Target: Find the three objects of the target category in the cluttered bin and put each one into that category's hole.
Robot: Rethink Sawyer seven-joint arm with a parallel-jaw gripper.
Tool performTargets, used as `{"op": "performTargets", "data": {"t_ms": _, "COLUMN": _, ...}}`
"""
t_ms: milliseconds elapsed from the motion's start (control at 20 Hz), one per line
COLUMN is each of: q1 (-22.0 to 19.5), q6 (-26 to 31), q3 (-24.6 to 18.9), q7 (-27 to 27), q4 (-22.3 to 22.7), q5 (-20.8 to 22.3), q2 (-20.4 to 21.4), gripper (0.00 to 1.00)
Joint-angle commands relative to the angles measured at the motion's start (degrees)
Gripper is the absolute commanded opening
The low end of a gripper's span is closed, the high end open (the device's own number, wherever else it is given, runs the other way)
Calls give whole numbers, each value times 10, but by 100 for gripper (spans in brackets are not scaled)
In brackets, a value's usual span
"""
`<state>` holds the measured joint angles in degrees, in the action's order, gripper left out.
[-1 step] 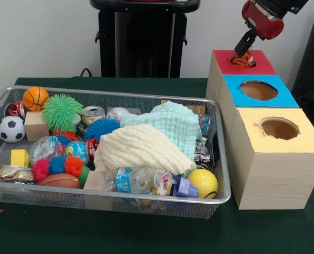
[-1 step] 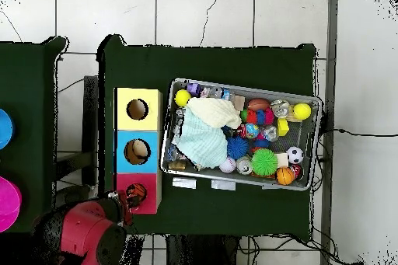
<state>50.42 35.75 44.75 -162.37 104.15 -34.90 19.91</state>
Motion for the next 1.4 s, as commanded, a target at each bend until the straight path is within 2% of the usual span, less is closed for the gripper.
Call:
{"op": "performTargets", "data": {"t_ms": 50, "q1": 10, "q6": -86, "q3": -75, "q7": -156, "q4": 2, "q5": -22, "q2": -72, "gripper": 0}}
{"op": "performTargets", "data": {"t_ms": 150, "q1": -20, "q6": -167, "q3": -131, "q7": -131, "q4": 32, "q5": -49, "q2": -44, "gripper": 0}}
{"op": "performTargets", "data": {"t_ms": 200, "q1": -53, "q6": -221, "q3": -185, "q7": -109, "q4": 58, "q5": -65, "q2": -12, "gripper": 0}}
{"op": "performTargets", "data": {"t_ms": 300, "q1": -107, "q6": -287, "q3": -266, "q7": -88, "q4": 96, "q5": -80, "q2": 33, "gripper": 0}}
{"op": "performTargets", "data": {"t_ms": 400, "q1": -145, "q6": -302, "q3": -320, "q7": -78, "q4": 121, "q5": -88, "q2": 66, "gripper": 0}}
{"op": "performTargets", "data": {"t_ms": 550, "q1": -129, "q6": -232, "q3": -294, "q7": -92, "q4": 114, "q5": -82, "q2": 81, "gripper": 0}}
{"op": "performTargets", "data": {"t_ms": 600, "q1": -106, "q6": -186, "q3": -254, "q7": -102, "q4": 95, "q5": -67, "q2": 75, "gripper": 0}}
{"op": "performTargets", "data": {"t_ms": 700, "q1": -94, "q6": -129, "q3": -219, "q7": -101, "q4": 79, "q5": -40, "q2": 77, "gripper": 0}}
{"op": "performTargets", "data": {"t_ms": 950, "q1": -57, "q6": -27, "q3": -121, "q7": -87, "q4": 35, "q5": 18, "q2": 62, "gripper": 0}}
{"op": "performTargets", "data": {"t_ms": 1150, "q1": -53, "q6": 43, "q3": -82, "q7": -73, "q4": 15, "q5": 54, "q2": 78, "gripper": 0}}
{"op": "performTargets", "data": {"t_ms": 1300, "q1": -52, "q6": 123, "q3": -40, "q7": -45, "q4": -24, "q5": 97, "q2": 110, "gripper": 0}}
{"op": "performTargets", "data": {"t_ms": 1400, "q1": -54, "q6": 152, "q3": -19, "q7": -27, "q4": -49, "q5": 123, "q2": 119, "gripper": 0}}
